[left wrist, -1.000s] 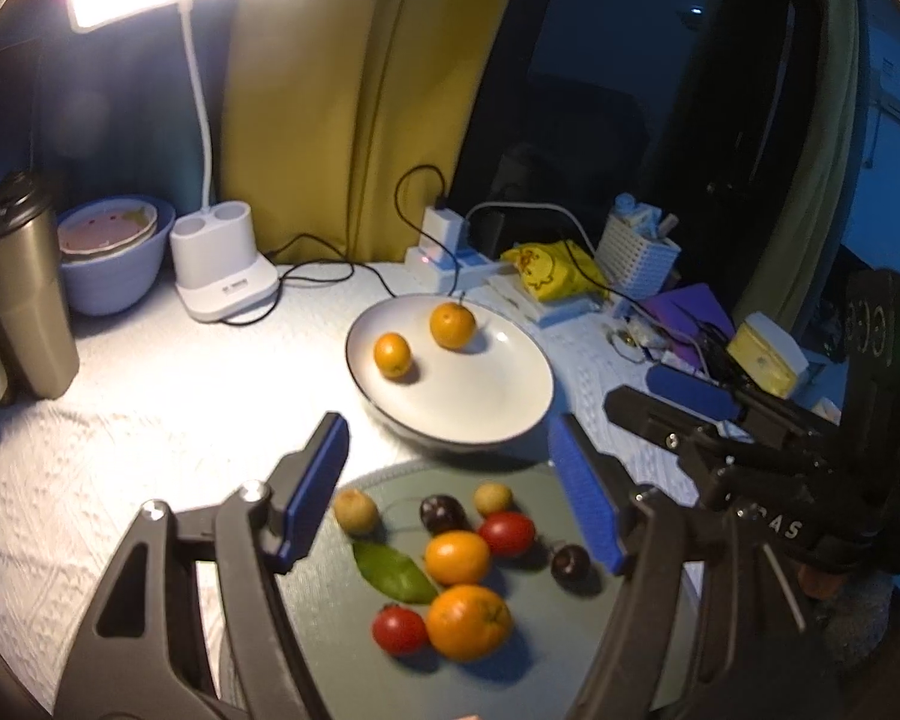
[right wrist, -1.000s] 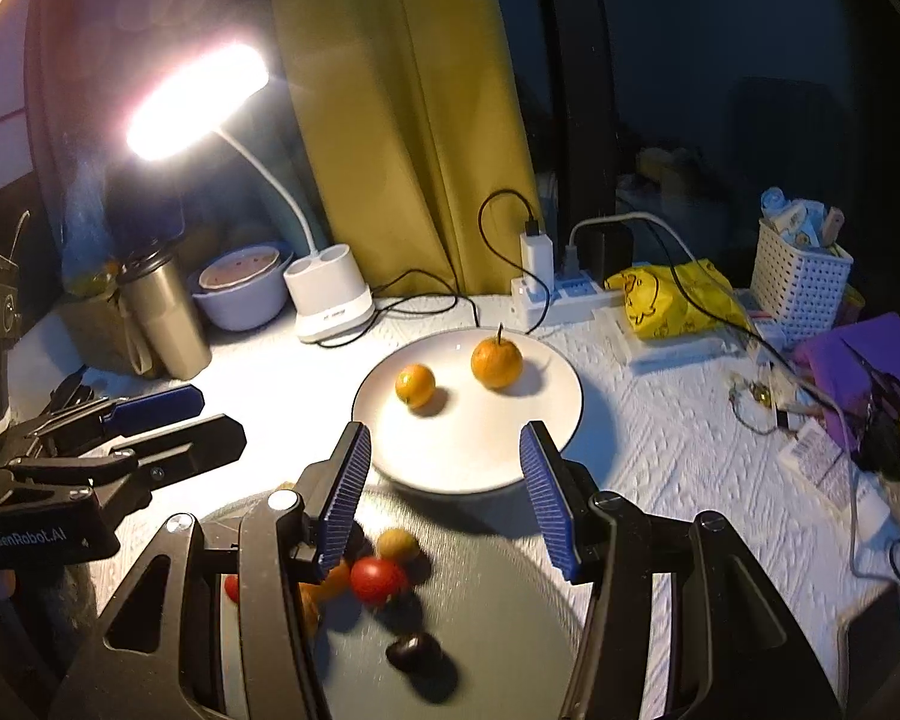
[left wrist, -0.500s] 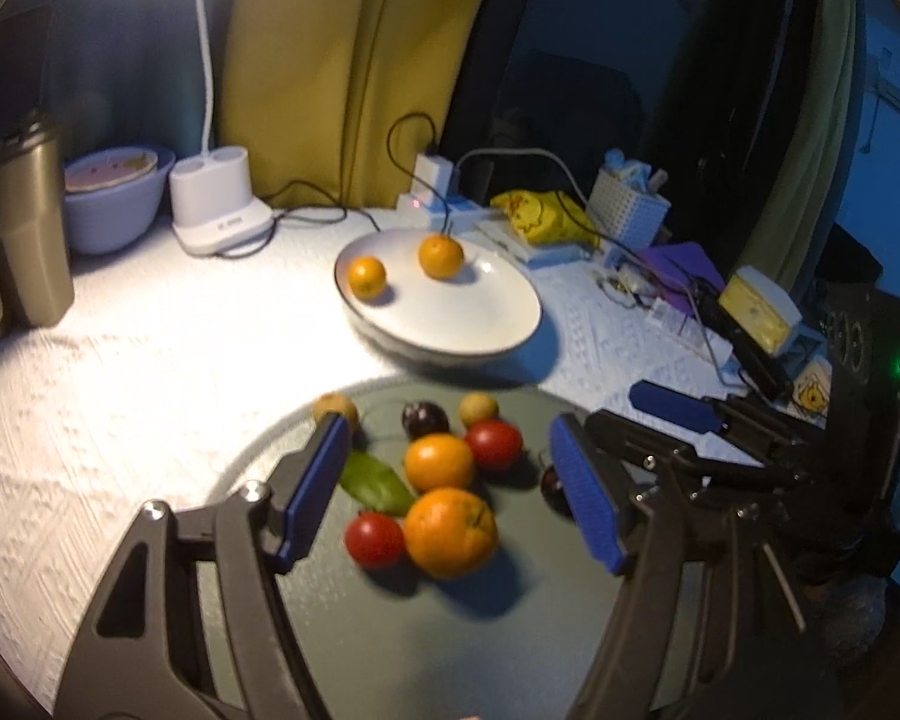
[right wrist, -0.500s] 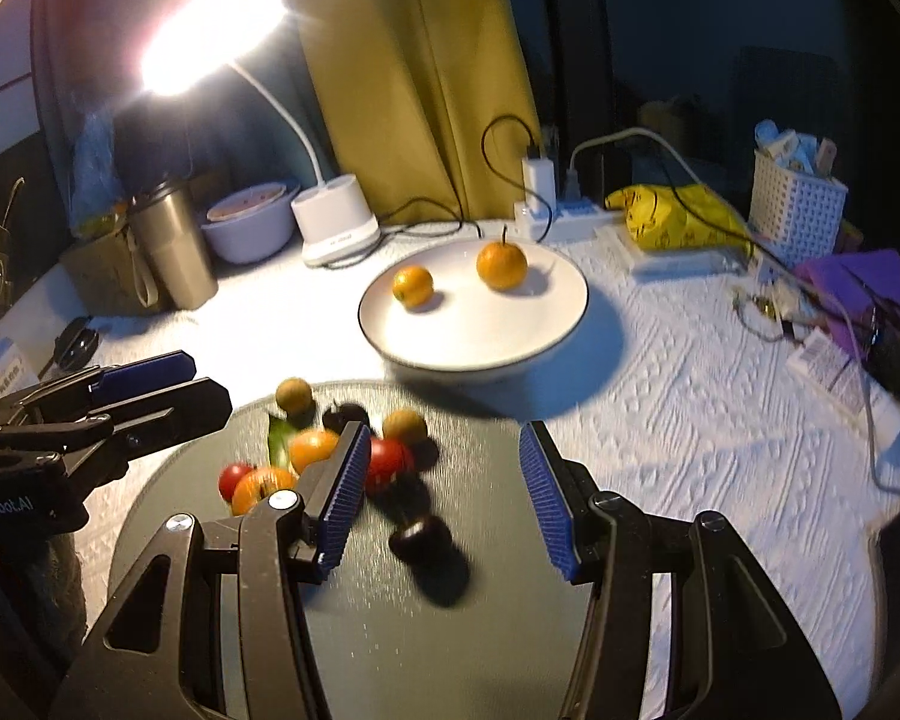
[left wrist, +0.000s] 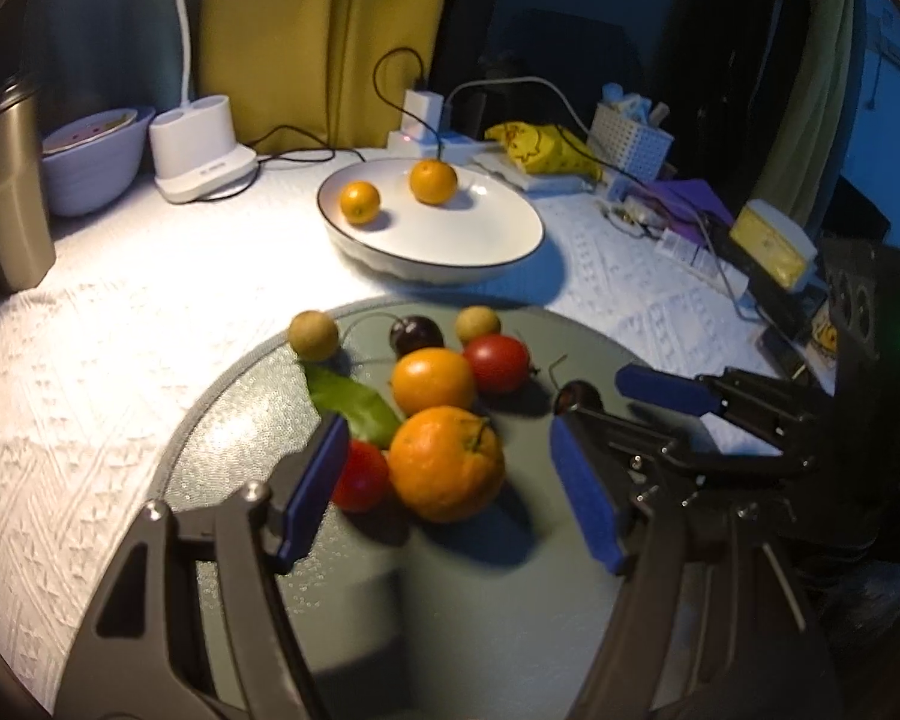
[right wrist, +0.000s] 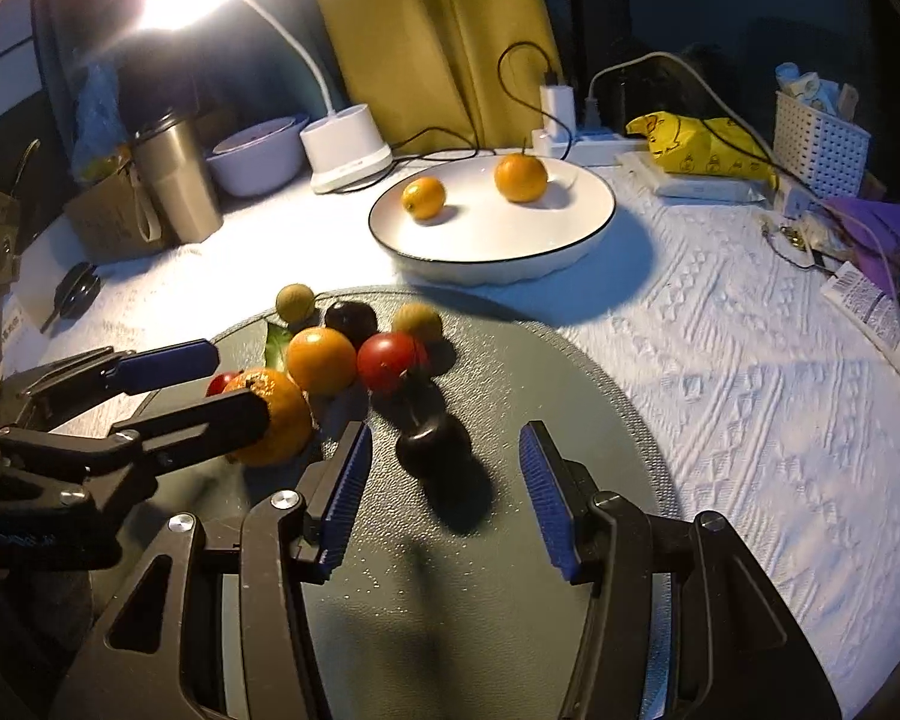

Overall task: Organize fruits
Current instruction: 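Grasp a dark plum with the right tool while the left tool grasps a large orange, then carry the plum and orange onto the white plate and open both tools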

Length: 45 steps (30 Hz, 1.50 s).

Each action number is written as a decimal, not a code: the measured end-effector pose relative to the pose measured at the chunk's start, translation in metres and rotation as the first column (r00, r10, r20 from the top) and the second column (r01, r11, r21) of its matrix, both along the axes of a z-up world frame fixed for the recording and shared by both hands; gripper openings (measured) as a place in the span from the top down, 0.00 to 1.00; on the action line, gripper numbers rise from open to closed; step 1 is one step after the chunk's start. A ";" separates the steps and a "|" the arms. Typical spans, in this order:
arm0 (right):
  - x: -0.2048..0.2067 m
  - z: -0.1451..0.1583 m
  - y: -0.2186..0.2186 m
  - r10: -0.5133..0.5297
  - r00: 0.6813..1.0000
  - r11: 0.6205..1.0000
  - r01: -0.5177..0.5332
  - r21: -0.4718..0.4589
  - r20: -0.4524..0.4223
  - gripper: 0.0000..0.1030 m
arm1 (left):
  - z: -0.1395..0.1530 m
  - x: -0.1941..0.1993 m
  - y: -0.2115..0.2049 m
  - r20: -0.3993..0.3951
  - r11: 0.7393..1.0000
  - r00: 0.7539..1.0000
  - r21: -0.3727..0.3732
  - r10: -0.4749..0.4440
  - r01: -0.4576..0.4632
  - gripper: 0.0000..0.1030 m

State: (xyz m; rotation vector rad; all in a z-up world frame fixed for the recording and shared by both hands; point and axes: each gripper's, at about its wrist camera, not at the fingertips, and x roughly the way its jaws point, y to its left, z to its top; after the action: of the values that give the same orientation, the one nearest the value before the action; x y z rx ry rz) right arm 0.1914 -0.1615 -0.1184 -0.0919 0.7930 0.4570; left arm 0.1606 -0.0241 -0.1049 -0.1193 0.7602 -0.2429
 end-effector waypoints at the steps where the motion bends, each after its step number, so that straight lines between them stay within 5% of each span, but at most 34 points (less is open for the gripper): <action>1: 0.001 -0.001 0.001 0.003 1.000 1.000 -0.003 -0.002 -0.003 0.48 | 0.000 0.000 -0.001 0.005 1.000 1.000 0.012 -0.001 0.001 0.31; 10: 0.006 -0.007 0.007 0.034 0.999 0.999 -0.035 -0.023 -0.029 0.61 | -0.002 0.001 -0.010 0.022 0.996 0.999 0.085 -0.034 0.032 0.32; 14: 0.007 -0.010 0.009 0.047 0.998 0.998 -0.048 -0.032 -0.043 0.71 | -0.003 0.002 -0.009 0.022 0.997 0.998 0.064 -0.053 0.052 0.32; 16: 0.008 -0.010 0.008 0.046 0.998 0.999 -0.047 -0.020 -0.047 0.71 | -0.004 0.004 -0.009 0.019 0.996 0.998 0.076 -0.054 0.052 0.44; 22: 0.008 -0.009 0.003 0.043 0.998 0.999 -0.043 0.003 -0.044 0.71 | -0.006 0.010 -0.010 -0.012 0.994 0.998 0.088 -0.063 0.064 0.58; 45: 0.017 0.018 -0.012 0.000 1.000 0.999 -0.001 0.041 0.015 0.71 | 0.017 0.008 -0.013 0.040 0.991 0.996 0.112 -0.079 0.074 0.61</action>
State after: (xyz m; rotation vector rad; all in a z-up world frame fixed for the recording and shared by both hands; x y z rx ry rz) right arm 0.2082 -0.1733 -0.1003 -0.0573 0.7688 0.4721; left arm 0.1683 -0.0369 -0.0880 0.0196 0.7333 -0.2747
